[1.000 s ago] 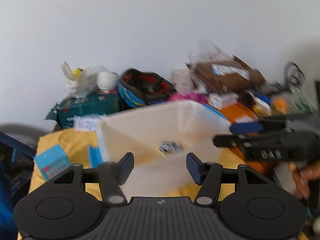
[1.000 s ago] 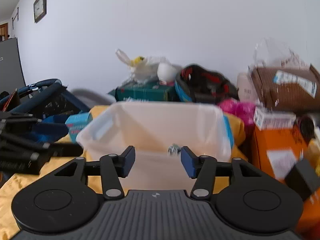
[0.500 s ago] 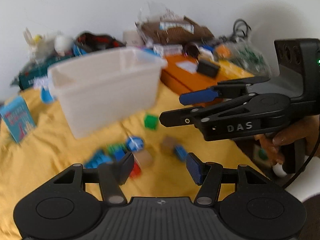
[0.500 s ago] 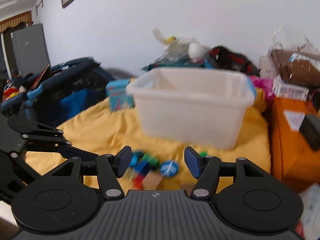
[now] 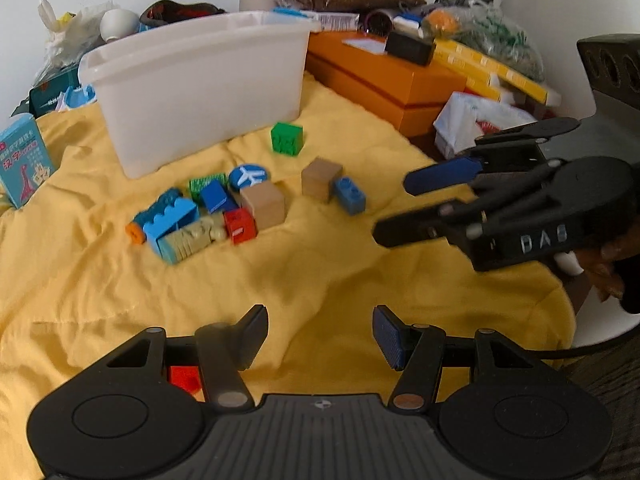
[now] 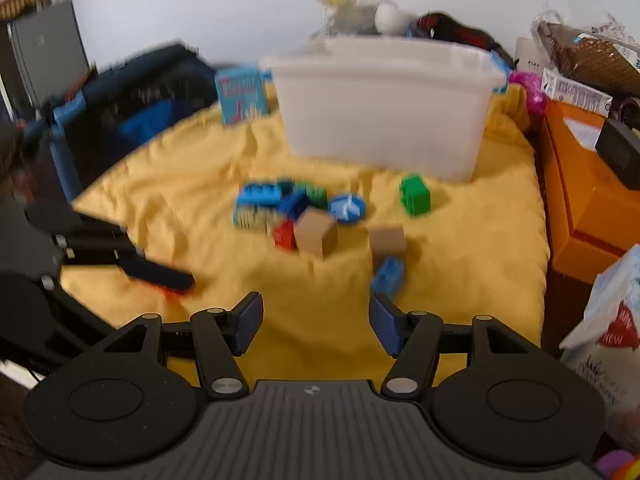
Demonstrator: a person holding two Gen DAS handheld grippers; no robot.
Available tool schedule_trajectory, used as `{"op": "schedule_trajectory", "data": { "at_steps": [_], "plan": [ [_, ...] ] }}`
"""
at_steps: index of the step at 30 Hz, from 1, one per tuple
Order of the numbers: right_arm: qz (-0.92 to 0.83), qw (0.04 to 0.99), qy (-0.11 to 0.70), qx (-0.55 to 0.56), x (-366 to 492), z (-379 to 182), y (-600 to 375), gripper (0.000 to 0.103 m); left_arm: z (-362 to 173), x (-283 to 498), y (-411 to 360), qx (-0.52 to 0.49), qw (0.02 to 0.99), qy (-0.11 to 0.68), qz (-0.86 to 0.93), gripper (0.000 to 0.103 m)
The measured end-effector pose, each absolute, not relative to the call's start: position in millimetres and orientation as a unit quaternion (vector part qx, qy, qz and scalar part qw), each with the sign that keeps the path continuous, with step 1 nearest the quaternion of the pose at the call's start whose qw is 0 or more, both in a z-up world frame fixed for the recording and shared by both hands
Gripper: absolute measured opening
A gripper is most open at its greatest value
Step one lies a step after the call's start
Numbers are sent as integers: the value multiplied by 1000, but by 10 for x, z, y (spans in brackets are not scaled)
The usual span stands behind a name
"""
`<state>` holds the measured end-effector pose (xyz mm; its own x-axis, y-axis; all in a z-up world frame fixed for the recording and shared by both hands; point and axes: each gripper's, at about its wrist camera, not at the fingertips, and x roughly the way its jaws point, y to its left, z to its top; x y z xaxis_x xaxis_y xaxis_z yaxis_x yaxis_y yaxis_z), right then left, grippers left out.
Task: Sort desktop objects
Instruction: 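Grasp the red brick with the left tool while the right reaches toward the blue brick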
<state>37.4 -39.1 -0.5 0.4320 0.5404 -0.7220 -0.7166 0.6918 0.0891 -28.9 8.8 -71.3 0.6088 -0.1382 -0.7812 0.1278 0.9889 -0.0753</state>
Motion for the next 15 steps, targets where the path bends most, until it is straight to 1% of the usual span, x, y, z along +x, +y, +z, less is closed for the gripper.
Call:
{"op": "schedule_trajectory", "data": {
  "at_steps": [10, 12, 13, 15],
  "plan": [
    [356, 820, 415, -168, 229, -313, -369, 63, -969, -347, 24, 6, 882, 465, -75, 61],
    [359, 814, 414, -189, 190, -350, -350, 58, -1006, -364, 11, 10, 882, 465, -72, 59],
    [362, 811, 415, -197, 176, -367, -338, 57, -1012, -375, 6, 13, 883, 463, -72, 59],
    [364, 804, 422, -209, 151, -413, -310, 55, -1008, -391, -8, 19, 884, 462, -71, 52]
  ]
}}
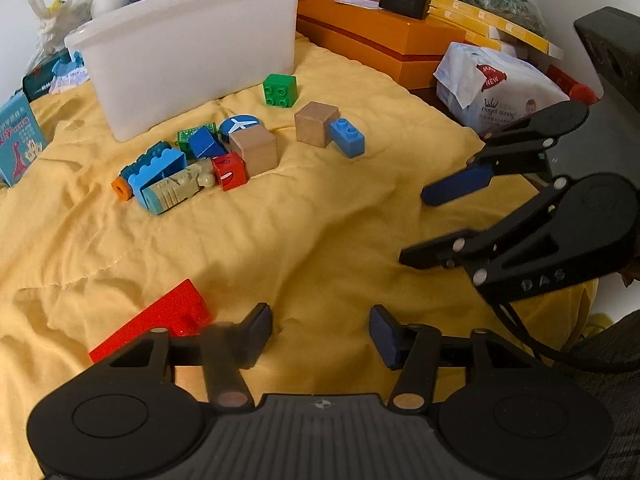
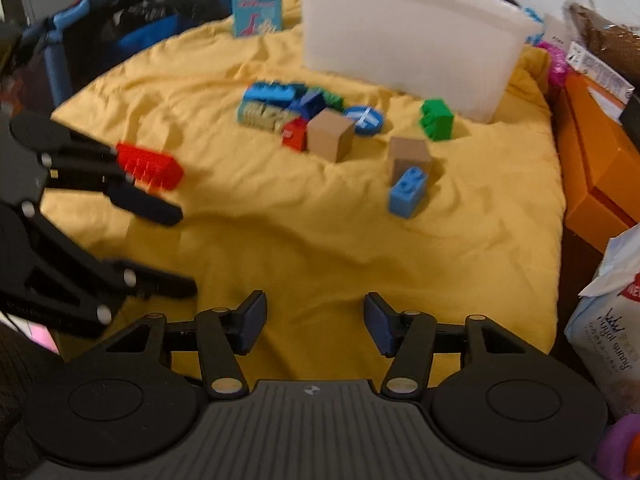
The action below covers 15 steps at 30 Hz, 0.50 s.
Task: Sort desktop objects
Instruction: 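Grasp the red brick with the left tool while the right reaches toward the blue brick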
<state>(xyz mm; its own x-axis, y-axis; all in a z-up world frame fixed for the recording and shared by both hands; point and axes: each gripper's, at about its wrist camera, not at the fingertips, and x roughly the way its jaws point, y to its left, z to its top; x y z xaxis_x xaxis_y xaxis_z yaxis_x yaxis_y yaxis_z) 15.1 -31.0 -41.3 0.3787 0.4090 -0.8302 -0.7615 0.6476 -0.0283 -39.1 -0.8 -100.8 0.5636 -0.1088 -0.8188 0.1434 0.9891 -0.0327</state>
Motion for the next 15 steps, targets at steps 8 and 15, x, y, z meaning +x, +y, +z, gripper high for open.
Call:
{"op": "schedule_trajectory", "data": {
  "at_steps": [8, 15],
  "plan": [
    [356, 813, 418, -193, 279, -316, -327, 46, -591, -705, 198, 69, 910, 408, -20, 29],
    [352, 811, 433, -177, 306, -419, -323, 47, -717, -731, 356, 206, 885, 415, -51, 30]
  ]
}}
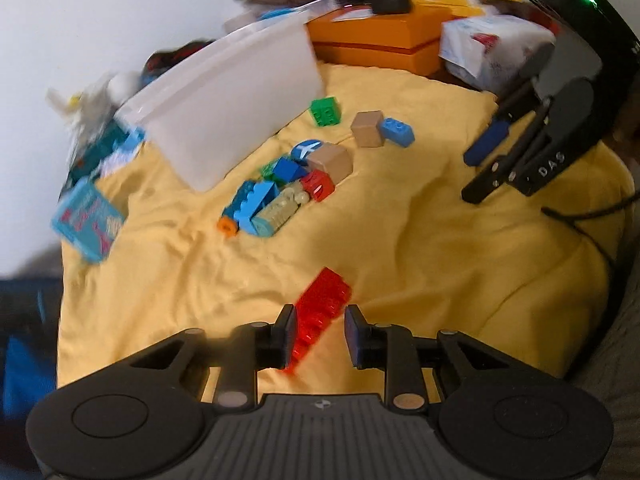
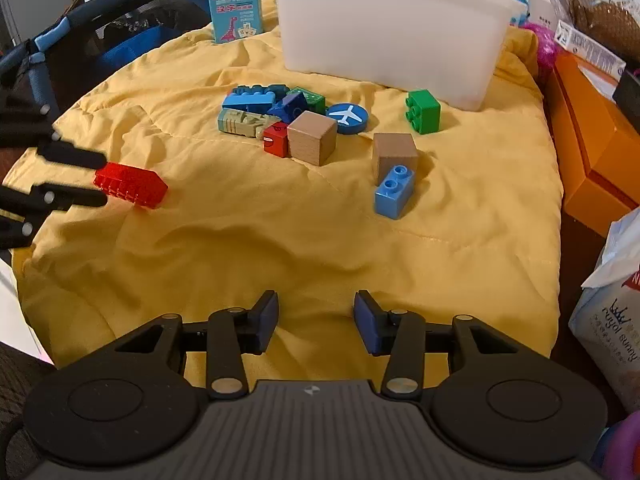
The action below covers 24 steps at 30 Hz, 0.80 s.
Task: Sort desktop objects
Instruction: 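Grasp the red brick with the left tool while the right reaches toward the blue brick, then grasp the small blue brick with the right tool while the left lifts the red brick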
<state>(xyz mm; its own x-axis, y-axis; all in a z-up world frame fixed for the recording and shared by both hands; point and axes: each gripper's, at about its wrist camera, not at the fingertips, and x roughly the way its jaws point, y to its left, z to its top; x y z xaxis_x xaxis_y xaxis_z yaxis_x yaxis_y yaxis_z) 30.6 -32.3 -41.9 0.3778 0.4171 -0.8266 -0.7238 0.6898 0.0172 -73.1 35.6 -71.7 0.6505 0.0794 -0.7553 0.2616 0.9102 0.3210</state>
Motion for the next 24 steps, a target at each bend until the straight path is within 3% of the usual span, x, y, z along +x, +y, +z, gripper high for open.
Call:
{"op": "schedule_trajectory", "data": {
  "at_steps": [4, 9, 11, 15, 18, 20, 24],
  "plan": [
    [350, 813, 431, -177, 323, -396, -326, 49, -824, -575, 407, 224, 866, 437, -90, 32],
    [341, 817, 433, -169, 351, -402, -347, 53, -915, -436, 516, 253, 860, 428, -115, 41],
    [339, 818, 434, -166, 365, -396, -345, 53, -959, -366, 573, 246, 855, 440, -117, 39],
    [316, 844, 408, -148, 457, -282, -345, 54, -889, -266, 724, 150, 872, 458, -91, 30],
    [284, 866, 393, -117, 625, -235, -345, 64, -825, -236, 850, 11, 887, 459, -45, 28],
    [282, 868, 398, -97, 756, -264, -328, 64, -819, -241, 856, -84, 889, 450, -23, 28],
    [285, 863, 403, -105, 921, -363, -198, 60, -847, -219, 585, -100, 887, 450, -25, 28]
  ]
}}
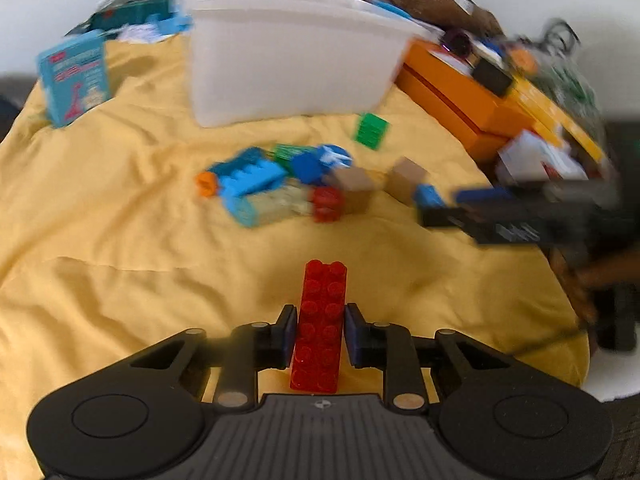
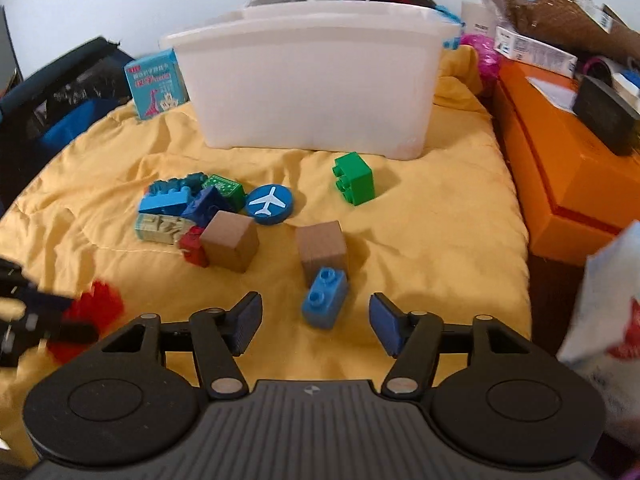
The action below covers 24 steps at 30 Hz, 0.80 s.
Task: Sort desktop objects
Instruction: 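Grasp the small blue brick with the right tool while the left lifts the red brick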
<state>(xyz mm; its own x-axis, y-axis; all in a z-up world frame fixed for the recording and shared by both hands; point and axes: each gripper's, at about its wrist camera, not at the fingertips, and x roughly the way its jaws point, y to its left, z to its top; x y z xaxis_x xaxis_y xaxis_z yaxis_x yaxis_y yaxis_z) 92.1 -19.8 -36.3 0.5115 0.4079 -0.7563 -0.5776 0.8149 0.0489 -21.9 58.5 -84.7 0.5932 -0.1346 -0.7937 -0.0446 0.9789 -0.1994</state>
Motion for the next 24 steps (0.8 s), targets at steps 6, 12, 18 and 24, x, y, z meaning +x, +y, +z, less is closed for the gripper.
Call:
{"op": "schedule_trajectory", "data": {
  "at_steps": [6, 12, 18, 24],
  "plan": [
    [291, 851, 413, -143, 919, -456, -134, 17, -923, -272, 381, -51, 883, 466, -30, 28],
    [337, 829, 409, -180, 586, -238, -255, 17, -895, -308, 494, -63, 881, 468, -9, 28],
    [347, 810, 427, -203, 322, -420, -317, 18, -960, -287, 469, -61, 877, 476, -8, 28],
    [348, 819, 405, -208, 274, -430, -309, 20, -980, -272, 411, -55, 880, 472, -8, 28]
  ]
}}
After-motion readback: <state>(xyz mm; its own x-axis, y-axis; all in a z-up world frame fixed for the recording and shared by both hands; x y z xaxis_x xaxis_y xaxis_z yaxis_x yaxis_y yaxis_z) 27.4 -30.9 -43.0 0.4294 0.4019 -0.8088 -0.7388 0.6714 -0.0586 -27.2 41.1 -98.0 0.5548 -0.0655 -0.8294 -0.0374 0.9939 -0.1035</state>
